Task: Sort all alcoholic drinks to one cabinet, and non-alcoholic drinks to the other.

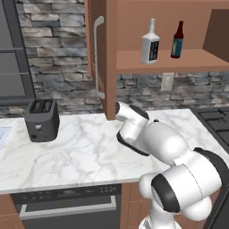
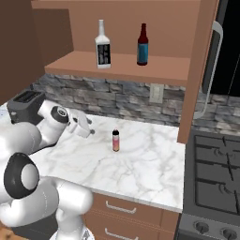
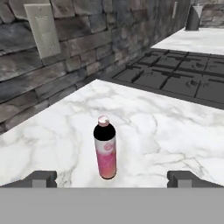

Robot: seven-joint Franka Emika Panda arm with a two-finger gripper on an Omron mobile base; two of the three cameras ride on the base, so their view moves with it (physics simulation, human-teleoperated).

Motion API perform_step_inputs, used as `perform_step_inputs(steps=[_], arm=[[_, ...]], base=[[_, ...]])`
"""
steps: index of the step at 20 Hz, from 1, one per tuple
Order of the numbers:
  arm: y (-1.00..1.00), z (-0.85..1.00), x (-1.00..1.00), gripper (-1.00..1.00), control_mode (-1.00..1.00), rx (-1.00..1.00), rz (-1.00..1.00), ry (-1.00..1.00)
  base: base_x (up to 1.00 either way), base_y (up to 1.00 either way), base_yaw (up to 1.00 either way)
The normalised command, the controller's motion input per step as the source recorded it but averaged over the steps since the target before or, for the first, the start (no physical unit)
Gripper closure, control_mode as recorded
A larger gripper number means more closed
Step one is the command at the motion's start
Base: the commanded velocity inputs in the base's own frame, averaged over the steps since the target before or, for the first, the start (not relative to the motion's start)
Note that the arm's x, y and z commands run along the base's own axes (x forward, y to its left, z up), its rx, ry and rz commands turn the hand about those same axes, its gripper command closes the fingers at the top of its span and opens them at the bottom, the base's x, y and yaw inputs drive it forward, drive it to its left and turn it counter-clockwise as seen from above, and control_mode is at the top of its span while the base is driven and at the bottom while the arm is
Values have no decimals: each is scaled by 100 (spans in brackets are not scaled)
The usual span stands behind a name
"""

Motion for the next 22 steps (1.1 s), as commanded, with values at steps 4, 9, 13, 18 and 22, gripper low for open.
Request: perform_step_inputs(steps=[4, 9, 13, 18, 22], arm=[[0, -14, 11, -100, -100, -4, -12, 0], [0, -12, 21, -100, -100, -1, -3, 0], [0, -18, 19, -100, -100, 0, 0, 0], [-10, -21, 14, -100, -100, -2, 0, 0], [-15, -16, 12, -100, -100, -3, -1, 0]], base=[[0, 0, 0], [0, 0, 0], [0, 0, 0], [0, 0, 0], [0, 0, 0]])
